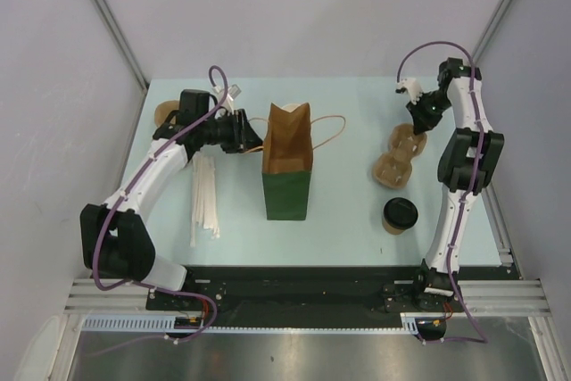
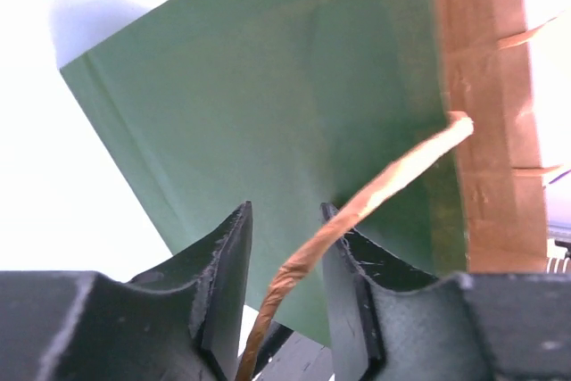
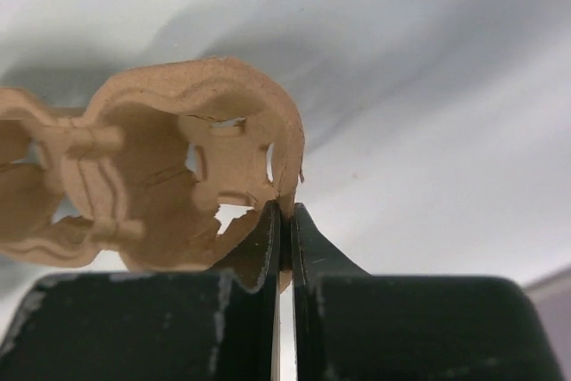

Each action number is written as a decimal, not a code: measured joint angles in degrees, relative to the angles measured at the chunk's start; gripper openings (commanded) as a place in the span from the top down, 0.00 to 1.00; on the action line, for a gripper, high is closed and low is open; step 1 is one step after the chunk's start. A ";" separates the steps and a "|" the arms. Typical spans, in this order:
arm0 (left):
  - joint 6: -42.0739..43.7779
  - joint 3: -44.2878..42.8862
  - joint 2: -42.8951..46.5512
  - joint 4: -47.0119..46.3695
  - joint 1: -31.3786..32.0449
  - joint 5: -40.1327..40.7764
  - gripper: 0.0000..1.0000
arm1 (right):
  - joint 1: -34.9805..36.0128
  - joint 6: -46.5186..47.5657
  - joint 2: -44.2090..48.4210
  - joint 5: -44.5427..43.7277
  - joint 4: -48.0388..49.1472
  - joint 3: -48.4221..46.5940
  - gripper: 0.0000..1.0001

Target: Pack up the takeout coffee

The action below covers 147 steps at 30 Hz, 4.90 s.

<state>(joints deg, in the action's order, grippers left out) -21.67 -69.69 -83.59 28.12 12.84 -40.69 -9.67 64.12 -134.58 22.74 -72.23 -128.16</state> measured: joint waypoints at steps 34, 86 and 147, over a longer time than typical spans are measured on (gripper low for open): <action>0.28 -7.13 2.86 0.59 0.68 1.86 0.44 | 10.49 -13.27 30.51 -1.79 16.52 -11.74 1.00; -5.05 -1.46 8.98 -8.44 14.78 22.91 1.00 | 58.77 -12.09 40.00 -25.97 11.32 6.34 1.00; -13.38 4.55 10.54 -12.66 16.26 21.86 1.00 | 52.35 -10.84 46.77 -15.10 36.09 45.86 1.00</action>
<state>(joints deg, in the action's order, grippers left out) -35.05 -65.14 -73.06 15.46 29.10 -18.83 42.68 53.28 -87.81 7.64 -36.14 -82.30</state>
